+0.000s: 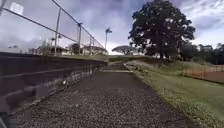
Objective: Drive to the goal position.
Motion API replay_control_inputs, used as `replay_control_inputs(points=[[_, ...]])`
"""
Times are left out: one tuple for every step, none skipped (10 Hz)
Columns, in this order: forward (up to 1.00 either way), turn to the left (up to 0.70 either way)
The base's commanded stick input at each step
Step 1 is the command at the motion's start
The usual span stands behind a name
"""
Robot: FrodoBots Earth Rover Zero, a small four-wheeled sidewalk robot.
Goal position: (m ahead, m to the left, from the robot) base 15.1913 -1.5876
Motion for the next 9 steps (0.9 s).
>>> replay_control_inputs(points=[[0.5, 0.0], [0.5, 0.0], [0.5, 0.0], [0.5, 0.0], [0.5, 0.0], [0.5, 0.0], [0.5, 0.0], [0.5, 0.0], [0.5, 0.0]])
